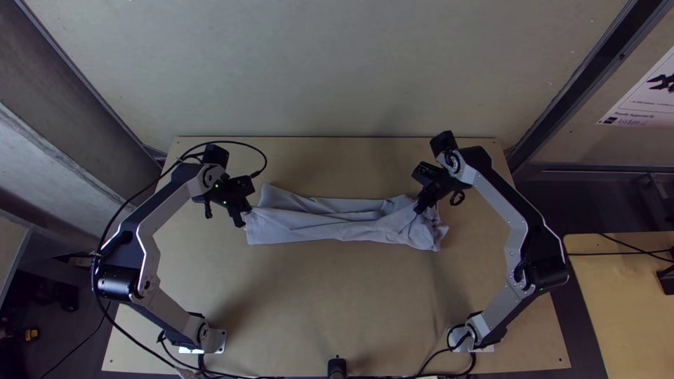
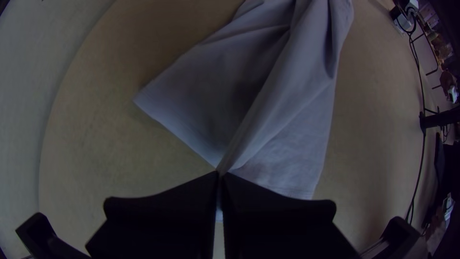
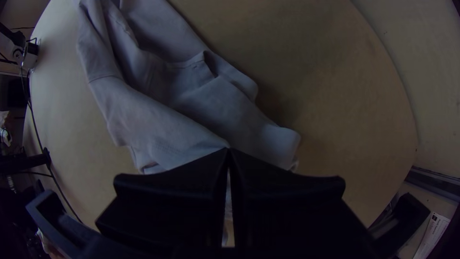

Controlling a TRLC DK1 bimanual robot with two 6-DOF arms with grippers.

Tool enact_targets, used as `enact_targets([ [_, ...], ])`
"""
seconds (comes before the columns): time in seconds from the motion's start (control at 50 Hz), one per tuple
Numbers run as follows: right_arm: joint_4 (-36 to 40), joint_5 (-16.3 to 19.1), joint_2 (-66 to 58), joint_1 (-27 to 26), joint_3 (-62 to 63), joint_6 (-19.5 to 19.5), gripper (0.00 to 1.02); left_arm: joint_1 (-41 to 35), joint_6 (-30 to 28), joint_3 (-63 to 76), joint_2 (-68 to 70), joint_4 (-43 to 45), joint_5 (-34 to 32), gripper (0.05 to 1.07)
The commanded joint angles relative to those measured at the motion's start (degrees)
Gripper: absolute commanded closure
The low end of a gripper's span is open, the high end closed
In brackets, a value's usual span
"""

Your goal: Fold the t-shirt

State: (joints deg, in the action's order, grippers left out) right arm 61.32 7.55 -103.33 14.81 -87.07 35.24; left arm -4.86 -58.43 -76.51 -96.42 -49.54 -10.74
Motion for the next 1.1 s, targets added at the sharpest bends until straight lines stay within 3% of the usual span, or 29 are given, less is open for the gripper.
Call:
enact_targets([
  [0.0,-1.0,0.3,-1.6,-0.7,-1.8,1.7,1.0,0.4,-1.9,-3.5,-2.5,0.4,-0.2,1.03],
  [0.28,-2.4,-0.1,-4.2,-1.8,-4.2,1.7,1.0,0.6,-1.5,-10.0,-8.7,0.4,-0.2,1.03],
  [0.84,-7.9,-2.1,-7.9,-1.9,0.1,1.6,1.0,1.2,-1.5,-9.1,-15.4,3.7,-0.8,1.02],
  [0.92,-8.2,-2.1,-8.1,-1.8,0.1,1.6,1.0,1.2,-1.3,-9.2,-15.2,3.7,-0.9,0.9],
  [0.98,-8.5,-2.1,-8.1,-1.7,-0.1,1.5,0.98,1.2,-1.2,-9.3,-15.3,3.5,-0.9,0.62],
  [1.08,-8.5,-2.2,-7.7,-1.7,-0.4,1.1,0.77,1.2,-0.1,-9.4,-15.4,3.2,-0.6,0.22],
])
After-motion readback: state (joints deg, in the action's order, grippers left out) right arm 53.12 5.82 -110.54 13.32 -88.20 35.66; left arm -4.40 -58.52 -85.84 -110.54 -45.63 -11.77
